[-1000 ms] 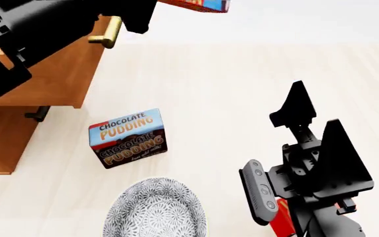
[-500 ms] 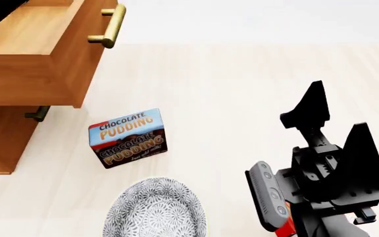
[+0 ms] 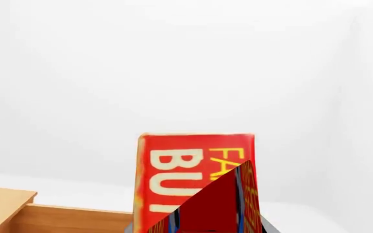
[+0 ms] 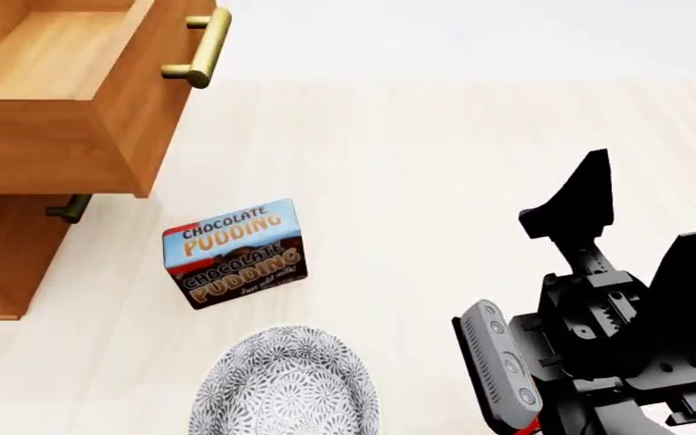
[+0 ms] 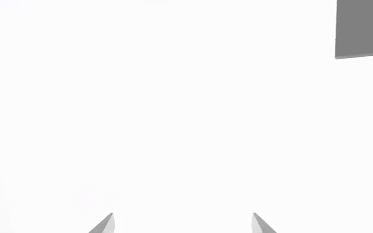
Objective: Put the butter at the front in the top drawer of the cabinet and close it.
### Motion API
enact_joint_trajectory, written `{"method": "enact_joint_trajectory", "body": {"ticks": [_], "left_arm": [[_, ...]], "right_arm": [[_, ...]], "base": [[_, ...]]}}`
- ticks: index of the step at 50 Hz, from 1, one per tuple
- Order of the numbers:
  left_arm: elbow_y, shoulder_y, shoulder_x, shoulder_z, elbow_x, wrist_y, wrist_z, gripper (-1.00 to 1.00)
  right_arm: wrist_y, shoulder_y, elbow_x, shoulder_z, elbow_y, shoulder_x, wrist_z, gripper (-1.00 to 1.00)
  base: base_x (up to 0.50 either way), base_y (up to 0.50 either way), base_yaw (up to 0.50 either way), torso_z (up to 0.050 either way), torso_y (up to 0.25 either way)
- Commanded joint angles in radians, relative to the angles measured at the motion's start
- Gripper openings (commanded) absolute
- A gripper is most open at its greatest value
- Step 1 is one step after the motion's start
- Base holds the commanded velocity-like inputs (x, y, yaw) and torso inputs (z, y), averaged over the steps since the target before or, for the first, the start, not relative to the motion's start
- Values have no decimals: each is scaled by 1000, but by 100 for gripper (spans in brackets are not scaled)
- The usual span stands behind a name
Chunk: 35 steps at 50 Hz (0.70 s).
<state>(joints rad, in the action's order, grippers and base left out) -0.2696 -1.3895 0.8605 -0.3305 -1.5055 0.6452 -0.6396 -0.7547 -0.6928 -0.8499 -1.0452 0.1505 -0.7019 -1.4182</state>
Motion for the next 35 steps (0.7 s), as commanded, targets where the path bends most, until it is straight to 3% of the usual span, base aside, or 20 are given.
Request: {"method": "enact_joint_trajectory", "body": {"ticks": [1,18,35], "left_arm": [[-13,-25,55,31,34,0,-23,-100],[29,-87,86,8,54,63,-88,-100],[87,-36,103,-8,98,59,-91,-100]], "right_arm": [[4,11,-1,10,9,4,0,100],[9,30,-4,29,31,-4,-3,100],[8,41,-17,41,53,-6,6,100]], "base": [[0,0,0,0,0],[0,0,0,0,2],[0,0,0,0,1]]}}
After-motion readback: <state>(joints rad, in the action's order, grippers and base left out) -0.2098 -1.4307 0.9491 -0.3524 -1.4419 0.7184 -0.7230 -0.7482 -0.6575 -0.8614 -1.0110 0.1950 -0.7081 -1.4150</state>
